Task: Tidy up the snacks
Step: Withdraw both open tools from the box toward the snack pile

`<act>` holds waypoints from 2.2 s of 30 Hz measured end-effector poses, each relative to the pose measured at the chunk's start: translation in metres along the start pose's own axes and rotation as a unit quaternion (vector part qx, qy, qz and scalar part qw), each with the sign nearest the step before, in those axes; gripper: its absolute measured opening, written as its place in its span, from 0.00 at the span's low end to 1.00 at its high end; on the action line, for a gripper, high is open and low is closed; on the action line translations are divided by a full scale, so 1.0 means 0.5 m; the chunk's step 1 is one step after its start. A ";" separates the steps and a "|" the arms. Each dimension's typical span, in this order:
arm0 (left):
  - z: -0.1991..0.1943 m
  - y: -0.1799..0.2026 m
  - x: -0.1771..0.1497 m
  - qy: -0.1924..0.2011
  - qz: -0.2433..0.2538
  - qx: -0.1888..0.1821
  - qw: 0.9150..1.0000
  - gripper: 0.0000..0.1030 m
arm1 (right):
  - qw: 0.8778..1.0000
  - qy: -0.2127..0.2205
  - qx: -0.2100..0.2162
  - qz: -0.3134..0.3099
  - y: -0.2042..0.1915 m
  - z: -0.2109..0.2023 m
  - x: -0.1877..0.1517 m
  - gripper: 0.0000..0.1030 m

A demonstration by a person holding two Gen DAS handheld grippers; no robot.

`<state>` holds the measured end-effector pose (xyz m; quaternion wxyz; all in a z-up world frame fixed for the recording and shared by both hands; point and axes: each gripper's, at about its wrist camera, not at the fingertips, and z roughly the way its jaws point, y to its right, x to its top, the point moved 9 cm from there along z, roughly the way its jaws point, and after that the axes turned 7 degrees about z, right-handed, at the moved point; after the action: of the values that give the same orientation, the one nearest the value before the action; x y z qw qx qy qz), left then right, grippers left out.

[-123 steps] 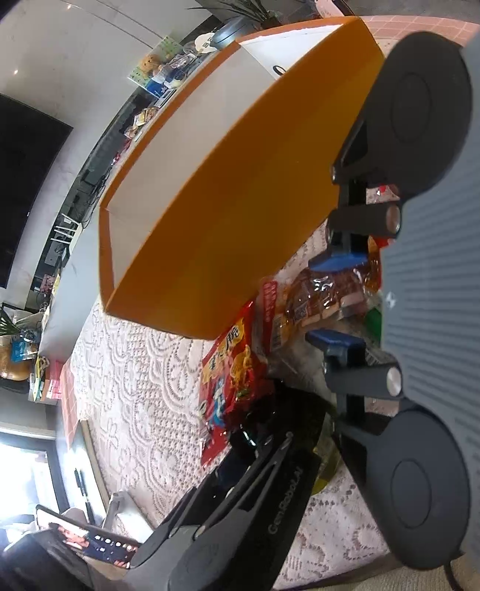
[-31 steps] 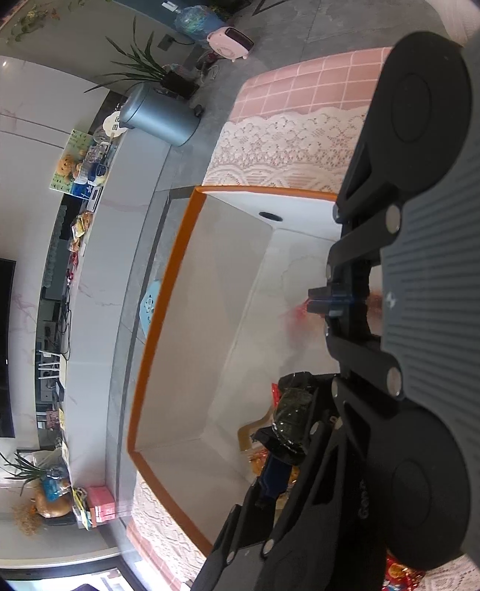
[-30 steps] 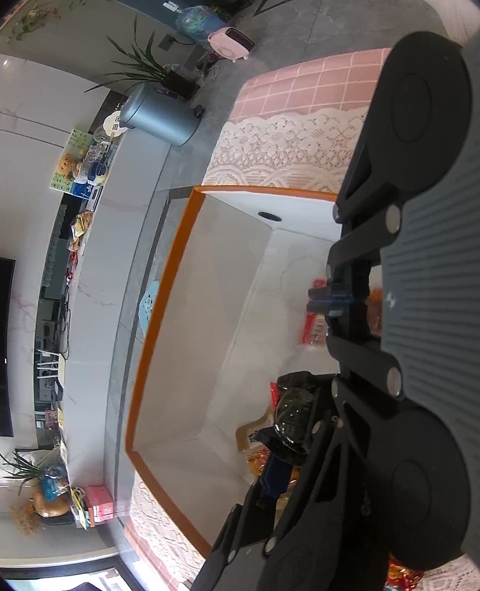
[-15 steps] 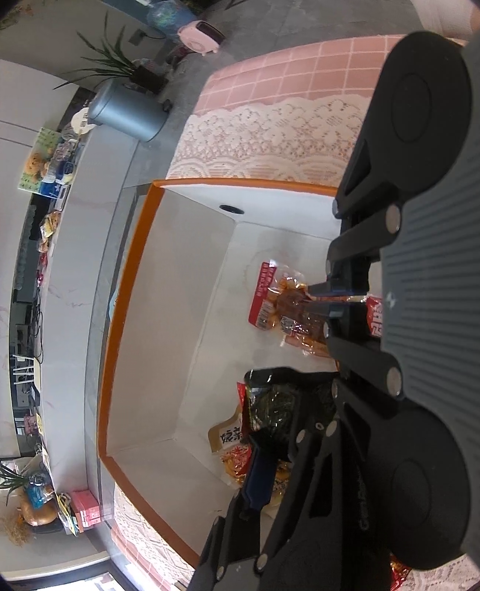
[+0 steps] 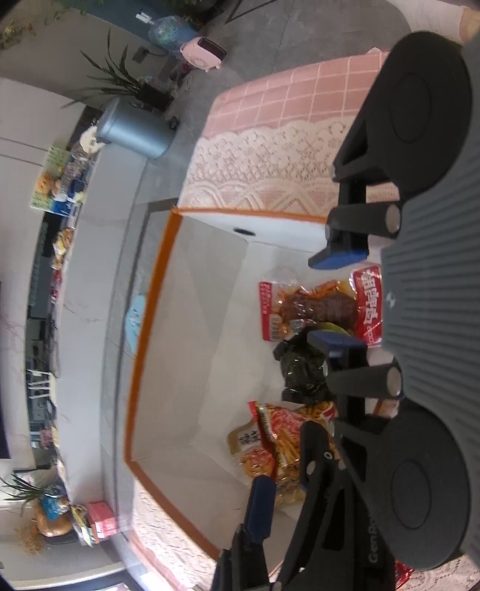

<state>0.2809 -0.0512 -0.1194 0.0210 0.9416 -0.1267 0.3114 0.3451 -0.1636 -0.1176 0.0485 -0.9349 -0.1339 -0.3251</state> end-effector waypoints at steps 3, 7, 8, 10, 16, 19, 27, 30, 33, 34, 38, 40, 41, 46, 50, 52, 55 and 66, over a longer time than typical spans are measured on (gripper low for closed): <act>-0.029 0.001 0.001 0.022 -0.003 0.013 1.000 0.71 | 1.000 0.021 -0.003 0.010 0.007 -0.034 0.004 0.48; -0.079 0.001 0.006 0.055 -0.011 0.034 0.998 0.71 | 0.998 0.056 -0.005 0.026 0.015 -0.086 0.005 0.60; -0.096 0.002 0.006 0.064 -0.013 0.035 0.997 0.71 | 0.998 0.062 -0.006 0.032 0.018 -0.099 0.004 0.60; -0.124 0.000 0.006 0.078 -0.022 0.033 0.996 0.72 | 0.996 0.072 -0.006 0.045 0.021 -0.125 -0.001 0.62; -0.198 0.016 -0.020 0.103 -0.027 0.025 0.994 0.72 | 0.992 0.098 0.024 0.074 0.009 -0.216 -0.044 0.76; -0.228 0.024 -0.043 0.108 -0.030 0.021 0.994 0.72 | 0.990 0.116 0.026 0.074 -0.009 -0.257 -0.077 0.80; -0.266 0.038 -0.114 0.113 -0.046 -0.010 0.993 0.72 | 0.989 0.111 0.033 0.089 -0.054 -0.308 -0.186 0.83; -0.265 0.043 -0.151 0.106 -0.048 -0.016 0.993 0.72 | 0.988 0.100 0.041 0.110 -0.061 -0.314 -0.224 0.88; -0.262 0.044 -0.187 0.090 -0.049 -0.016 0.995 0.72 | 0.989 0.085 0.043 0.117 -0.069 -0.314 -0.266 0.89; -0.260 0.043 -0.197 0.082 -0.051 -0.016 0.995 0.72 | 0.990 0.076 0.042 0.114 -0.074 -0.312 -0.280 0.89; -0.257 0.046 -0.241 0.067 -0.052 -0.018 0.996 0.72 | 0.993 0.045 0.038 0.098 -0.094 -0.299 -0.325 0.89; -0.257 0.042 -0.260 0.066 -0.055 -0.016 0.996 0.72 | 0.994 0.040 0.038 0.090 -0.101 -0.296 -0.341 0.89; -0.255 0.038 -0.267 0.065 -0.060 -0.018 0.996 0.72 | 0.995 0.039 0.036 0.085 -0.107 -0.294 -0.351 0.89; -0.236 0.020 -0.313 0.052 -0.109 -0.034 0.992 0.72 | 0.996 0.051 0.013 0.066 -0.107 -0.281 -0.387 0.88; -0.219 0.013 -0.329 0.055 -0.090 0.009 0.994 0.71 | 0.997 0.052 0.014 0.060 -0.102 -0.260 -0.399 0.87; -0.204 0.015 -0.335 0.042 -0.091 0.005 0.995 0.71 | 0.997 0.047 0.010 0.059 -0.100 -0.250 -0.402 0.87; -0.191 0.026 -0.337 0.035 -0.086 -0.018 0.995 0.71 | 0.998 0.031 0.007 0.063 -0.097 -0.231 -0.407 0.87; -0.155 0.092 -0.329 0.028 -0.027 -0.106 0.994 0.71 | 0.996 -0.013 -0.004 0.092 -0.063 -0.177 -0.423 0.69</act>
<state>0.0969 -0.0492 -0.1560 0.1330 0.9279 -0.1333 0.3218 0.1245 -0.1955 -0.1796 0.0733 -0.9475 -0.0463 -0.3079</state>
